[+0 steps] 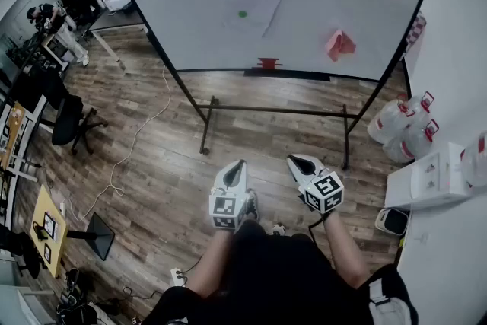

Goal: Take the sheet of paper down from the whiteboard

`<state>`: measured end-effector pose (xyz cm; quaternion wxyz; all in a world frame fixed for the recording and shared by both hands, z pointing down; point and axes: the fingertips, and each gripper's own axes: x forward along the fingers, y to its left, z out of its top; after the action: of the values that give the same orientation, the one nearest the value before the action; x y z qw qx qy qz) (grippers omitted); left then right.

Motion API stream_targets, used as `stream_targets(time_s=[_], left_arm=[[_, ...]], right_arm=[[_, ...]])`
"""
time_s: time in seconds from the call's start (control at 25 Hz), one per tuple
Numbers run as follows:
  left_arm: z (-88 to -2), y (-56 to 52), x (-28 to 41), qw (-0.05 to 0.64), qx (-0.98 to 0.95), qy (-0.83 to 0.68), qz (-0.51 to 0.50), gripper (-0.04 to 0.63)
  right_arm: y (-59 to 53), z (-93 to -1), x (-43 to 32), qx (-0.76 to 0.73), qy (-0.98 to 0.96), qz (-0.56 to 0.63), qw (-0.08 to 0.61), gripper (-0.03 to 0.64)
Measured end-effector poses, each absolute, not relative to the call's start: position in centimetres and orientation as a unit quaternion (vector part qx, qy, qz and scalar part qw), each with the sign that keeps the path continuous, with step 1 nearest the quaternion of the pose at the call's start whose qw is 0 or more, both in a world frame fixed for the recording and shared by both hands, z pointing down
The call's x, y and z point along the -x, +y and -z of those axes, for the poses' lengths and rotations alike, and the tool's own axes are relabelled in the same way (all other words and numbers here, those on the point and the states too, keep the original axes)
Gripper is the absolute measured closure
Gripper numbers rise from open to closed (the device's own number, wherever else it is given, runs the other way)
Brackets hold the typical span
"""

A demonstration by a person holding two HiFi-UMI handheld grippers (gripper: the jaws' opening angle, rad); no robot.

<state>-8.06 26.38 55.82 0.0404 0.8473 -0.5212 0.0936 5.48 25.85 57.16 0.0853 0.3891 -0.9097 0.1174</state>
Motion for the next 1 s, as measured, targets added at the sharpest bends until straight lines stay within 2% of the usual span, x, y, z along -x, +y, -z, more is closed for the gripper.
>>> stream_targets(time_s=[1.0], left_arm=[[-55.7, 25.5, 8.1, 0.043, -0.847, -0.523, -0.083, 0.585]], right_arm=[[25.1, -57.3, -6.6, -0.408, -0.9, -0.113, 0.104, 0.612]])
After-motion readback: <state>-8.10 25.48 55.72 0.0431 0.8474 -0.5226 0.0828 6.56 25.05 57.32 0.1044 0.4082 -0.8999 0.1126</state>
